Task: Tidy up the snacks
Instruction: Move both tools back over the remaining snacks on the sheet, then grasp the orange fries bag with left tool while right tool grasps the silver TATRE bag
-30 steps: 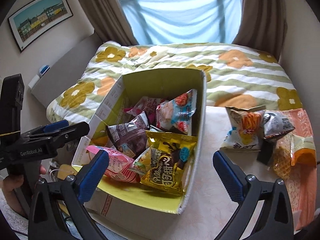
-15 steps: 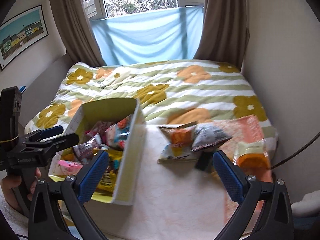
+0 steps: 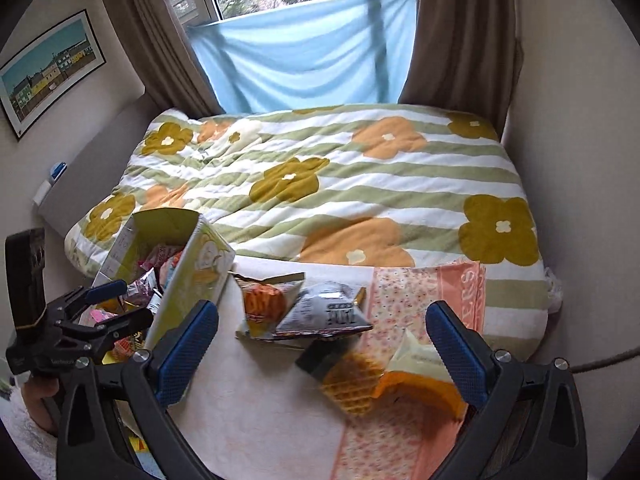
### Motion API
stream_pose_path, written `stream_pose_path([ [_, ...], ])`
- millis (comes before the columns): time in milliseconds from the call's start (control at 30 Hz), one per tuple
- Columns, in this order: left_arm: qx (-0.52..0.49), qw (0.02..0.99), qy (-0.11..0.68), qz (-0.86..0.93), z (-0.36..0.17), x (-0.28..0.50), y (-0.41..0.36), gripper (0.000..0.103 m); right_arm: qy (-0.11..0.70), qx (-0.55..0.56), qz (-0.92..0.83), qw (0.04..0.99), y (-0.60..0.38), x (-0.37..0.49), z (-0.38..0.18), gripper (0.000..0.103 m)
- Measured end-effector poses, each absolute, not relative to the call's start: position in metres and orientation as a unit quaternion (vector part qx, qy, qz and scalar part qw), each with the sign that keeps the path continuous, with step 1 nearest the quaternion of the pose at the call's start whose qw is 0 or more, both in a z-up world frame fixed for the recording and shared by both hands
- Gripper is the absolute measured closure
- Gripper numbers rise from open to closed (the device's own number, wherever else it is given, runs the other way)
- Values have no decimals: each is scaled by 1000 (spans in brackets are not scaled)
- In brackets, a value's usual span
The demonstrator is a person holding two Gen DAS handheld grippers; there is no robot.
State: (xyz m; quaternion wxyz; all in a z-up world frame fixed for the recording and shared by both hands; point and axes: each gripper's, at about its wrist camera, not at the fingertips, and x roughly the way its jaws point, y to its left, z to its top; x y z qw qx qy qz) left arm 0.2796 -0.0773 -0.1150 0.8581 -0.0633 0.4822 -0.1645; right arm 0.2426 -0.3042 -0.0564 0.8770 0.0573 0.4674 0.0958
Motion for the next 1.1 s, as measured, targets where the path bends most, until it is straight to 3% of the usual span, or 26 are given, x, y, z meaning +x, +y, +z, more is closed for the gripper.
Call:
stream_pose_path([
  [533,-18,821,561,-105,-215,305,-126,0,594,81,184,779,-297,328,-175,0],
  [1100,6,814,572,-97,-266,343,-140,3,680,61,172,710,-259,371,-247,0],
])
